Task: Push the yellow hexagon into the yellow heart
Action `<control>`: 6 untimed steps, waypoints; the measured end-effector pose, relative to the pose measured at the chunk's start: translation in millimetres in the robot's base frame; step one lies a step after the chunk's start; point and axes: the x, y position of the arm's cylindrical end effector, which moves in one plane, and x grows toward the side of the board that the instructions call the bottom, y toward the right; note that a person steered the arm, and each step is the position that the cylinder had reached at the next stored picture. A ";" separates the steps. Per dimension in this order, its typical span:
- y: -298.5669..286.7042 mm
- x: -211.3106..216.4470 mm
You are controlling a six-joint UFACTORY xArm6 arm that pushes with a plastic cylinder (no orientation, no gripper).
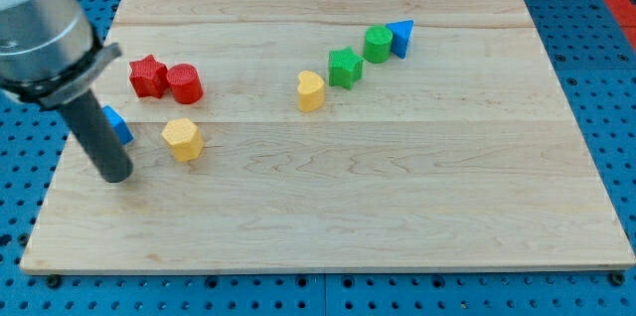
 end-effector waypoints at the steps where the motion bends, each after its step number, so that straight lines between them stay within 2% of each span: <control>1: -8.2 -25.6; 2: 7.0 -79.6; 4: 14.5 -45.6; 5: 46.6 -23.0; 6: 141.3 -58.0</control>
